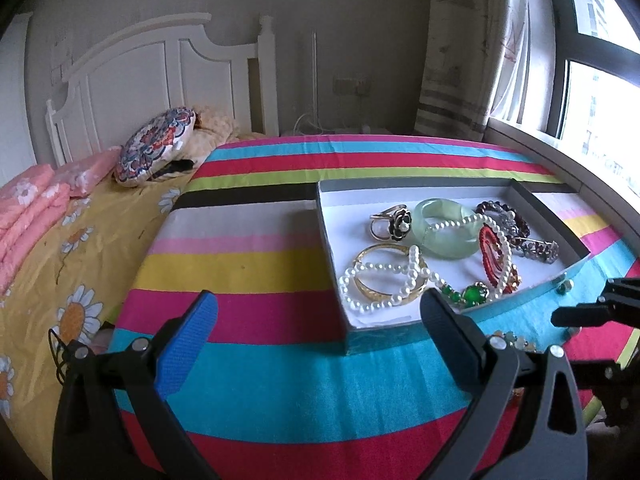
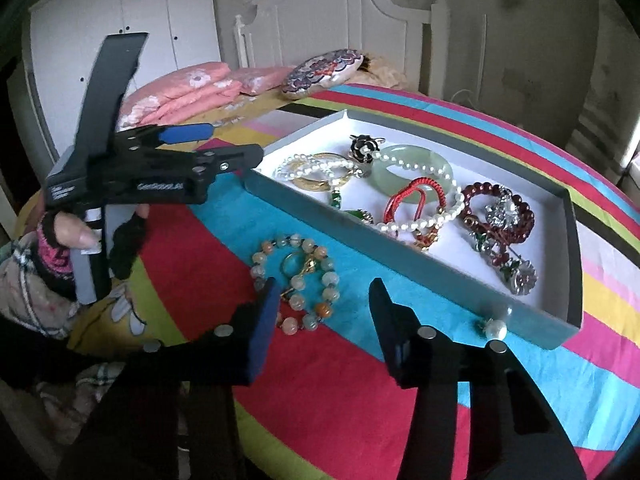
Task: Organize jewelry
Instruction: 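Move the right gripper from the tray to the pastel bead bracelet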
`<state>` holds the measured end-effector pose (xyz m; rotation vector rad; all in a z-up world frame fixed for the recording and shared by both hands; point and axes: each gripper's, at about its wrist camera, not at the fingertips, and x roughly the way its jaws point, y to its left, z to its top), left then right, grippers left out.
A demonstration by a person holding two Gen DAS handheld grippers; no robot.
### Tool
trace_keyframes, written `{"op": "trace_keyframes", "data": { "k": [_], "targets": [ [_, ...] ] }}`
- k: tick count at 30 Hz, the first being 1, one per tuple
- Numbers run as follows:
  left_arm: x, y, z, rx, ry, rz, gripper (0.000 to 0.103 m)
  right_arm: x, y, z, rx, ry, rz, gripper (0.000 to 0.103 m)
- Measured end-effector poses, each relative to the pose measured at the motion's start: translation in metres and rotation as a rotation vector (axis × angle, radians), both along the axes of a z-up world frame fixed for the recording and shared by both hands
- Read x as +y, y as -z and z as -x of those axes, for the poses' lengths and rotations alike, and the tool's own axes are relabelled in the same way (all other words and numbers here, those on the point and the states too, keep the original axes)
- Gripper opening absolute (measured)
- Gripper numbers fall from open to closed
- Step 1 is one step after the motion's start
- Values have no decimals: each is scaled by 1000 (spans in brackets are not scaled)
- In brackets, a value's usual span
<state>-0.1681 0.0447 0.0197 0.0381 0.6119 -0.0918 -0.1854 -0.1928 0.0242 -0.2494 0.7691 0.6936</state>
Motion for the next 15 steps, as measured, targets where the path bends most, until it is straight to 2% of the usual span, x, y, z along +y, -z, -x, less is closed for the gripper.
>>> {"op": "trace_keyframes", "data": {
  "k": [5,11,15],
  "targets": [
    [-4,0,0,3,-3,-31,100,8,2,-10,0,12,45,38],
    [-5,0,0,1,-4,-35,100,12,11,-13,14,30,105,37],
    [-5,0,0,0,-5,-35,100,12,13,-15,20,35,107,38]
  ]
}}
